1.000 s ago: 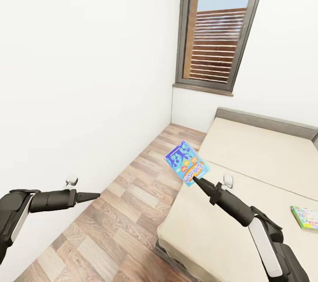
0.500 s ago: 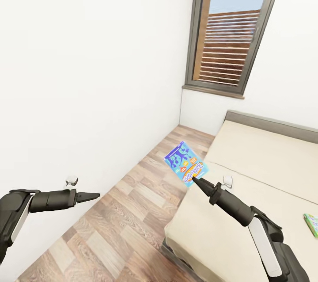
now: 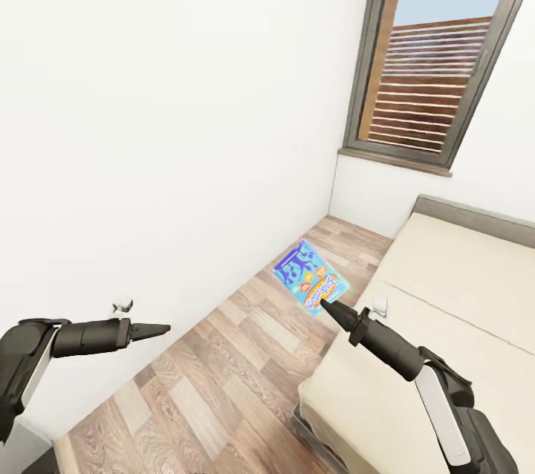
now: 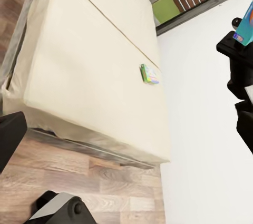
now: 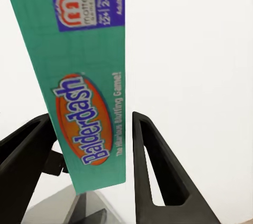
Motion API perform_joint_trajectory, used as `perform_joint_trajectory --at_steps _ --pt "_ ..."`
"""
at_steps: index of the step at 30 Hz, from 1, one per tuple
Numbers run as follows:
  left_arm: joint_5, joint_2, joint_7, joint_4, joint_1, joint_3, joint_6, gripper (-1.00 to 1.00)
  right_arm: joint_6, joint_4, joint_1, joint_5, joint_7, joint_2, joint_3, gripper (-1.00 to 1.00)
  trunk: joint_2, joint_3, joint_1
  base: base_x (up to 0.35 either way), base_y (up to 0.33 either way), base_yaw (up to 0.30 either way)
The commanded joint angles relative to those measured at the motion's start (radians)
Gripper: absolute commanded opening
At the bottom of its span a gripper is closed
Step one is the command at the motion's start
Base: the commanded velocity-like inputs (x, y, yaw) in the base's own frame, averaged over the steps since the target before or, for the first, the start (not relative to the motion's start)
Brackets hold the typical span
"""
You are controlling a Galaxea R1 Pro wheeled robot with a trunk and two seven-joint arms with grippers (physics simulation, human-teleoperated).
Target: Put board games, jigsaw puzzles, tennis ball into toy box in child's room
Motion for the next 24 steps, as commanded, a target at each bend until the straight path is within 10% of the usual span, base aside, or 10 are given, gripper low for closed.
perform_joint_trajectory --at_steps 1,24 --pt "0.0 -0.001 -0.003 0.0 -0.001 0.0 0.011 1.0 0.009 -0.001 0.0 -0.008 0.001 0.0 0.0 -1.0 -0.002 -0.001 0.001 0.0 0.0 0.268" --pt "-0.003 -0.006 -0.003 0.0 -0.001 0.0 0.011 1.0 0.009 0.0 0.0 -0.008 0.001 -0.004 0.001 -1.0 -0.002 0.019 0.001 0.0 0.0 0.268"
